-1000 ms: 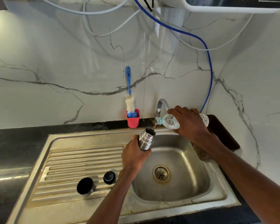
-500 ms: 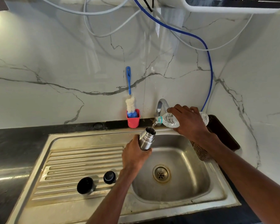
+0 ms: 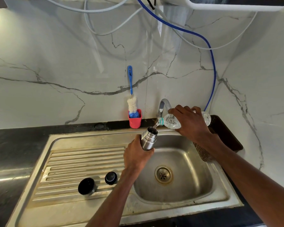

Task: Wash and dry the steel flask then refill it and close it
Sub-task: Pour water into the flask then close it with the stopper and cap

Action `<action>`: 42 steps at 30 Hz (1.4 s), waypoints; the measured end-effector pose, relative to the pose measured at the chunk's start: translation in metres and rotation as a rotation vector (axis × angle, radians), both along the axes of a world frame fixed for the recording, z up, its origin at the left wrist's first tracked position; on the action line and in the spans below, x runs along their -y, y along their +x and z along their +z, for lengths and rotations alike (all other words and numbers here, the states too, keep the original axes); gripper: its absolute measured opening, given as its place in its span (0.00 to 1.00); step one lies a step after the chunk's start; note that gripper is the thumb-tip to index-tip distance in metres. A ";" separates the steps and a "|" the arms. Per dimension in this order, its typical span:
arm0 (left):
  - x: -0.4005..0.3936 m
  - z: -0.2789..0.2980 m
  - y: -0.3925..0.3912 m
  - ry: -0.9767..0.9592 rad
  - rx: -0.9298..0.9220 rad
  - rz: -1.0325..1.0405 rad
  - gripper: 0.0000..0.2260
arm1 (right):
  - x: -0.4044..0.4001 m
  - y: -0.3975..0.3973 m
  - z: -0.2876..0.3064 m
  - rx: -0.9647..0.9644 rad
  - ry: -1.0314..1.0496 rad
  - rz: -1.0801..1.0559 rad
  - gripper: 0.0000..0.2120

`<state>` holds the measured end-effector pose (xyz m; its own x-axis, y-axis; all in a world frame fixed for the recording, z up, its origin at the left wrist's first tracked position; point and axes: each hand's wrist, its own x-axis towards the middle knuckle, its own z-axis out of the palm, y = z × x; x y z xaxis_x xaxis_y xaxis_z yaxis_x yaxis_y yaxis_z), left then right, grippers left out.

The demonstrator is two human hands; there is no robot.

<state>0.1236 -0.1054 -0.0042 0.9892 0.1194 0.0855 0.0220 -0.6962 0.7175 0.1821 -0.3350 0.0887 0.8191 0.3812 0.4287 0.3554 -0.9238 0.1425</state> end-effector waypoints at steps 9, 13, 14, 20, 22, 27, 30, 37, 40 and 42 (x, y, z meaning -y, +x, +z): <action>0.000 0.002 -0.002 0.005 0.003 0.002 0.25 | 0.000 -0.001 0.001 0.009 0.001 0.006 0.37; 0.000 0.002 -0.003 -0.009 0.001 0.006 0.26 | 0.002 0.000 0.001 0.008 -0.004 0.014 0.37; 0.000 0.002 -0.003 -0.012 0.001 0.007 0.26 | 0.002 0.000 0.001 0.014 -0.004 0.016 0.37; 0.001 0.003 -0.002 -0.013 0.004 0.002 0.27 | 0.001 -0.001 -0.003 -0.022 -0.017 0.003 0.40; 0.002 0.003 -0.002 -0.005 -0.002 -0.001 0.27 | 0.001 -0.002 -0.003 -0.029 -0.025 0.002 0.41; 0.002 0.002 -0.001 0.005 -0.009 0.003 0.26 | 0.003 -0.002 -0.003 -0.013 -0.025 0.003 0.40; 0.003 0.002 -0.001 0.003 -0.011 -0.001 0.26 | 0.003 -0.001 -0.003 0.000 -0.021 0.012 0.39; 0.000 0.003 -0.004 -0.022 -0.024 0.010 0.24 | 0.002 0.003 0.001 0.027 -0.031 0.025 0.39; -0.001 0.004 -0.005 -0.027 -0.033 0.016 0.24 | 0.002 0.004 0.001 0.035 -0.038 0.026 0.38; -0.002 0.004 -0.005 -0.022 -0.034 0.023 0.23 | 0.002 0.004 0.001 0.035 -0.043 0.027 0.38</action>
<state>0.1188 -0.1033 -0.0003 0.9883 0.1440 0.0492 0.0626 -0.6793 0.7311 0.1860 -0.3372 0.0895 0.7929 0.4215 0.4401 0.3741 -0.9068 0.1944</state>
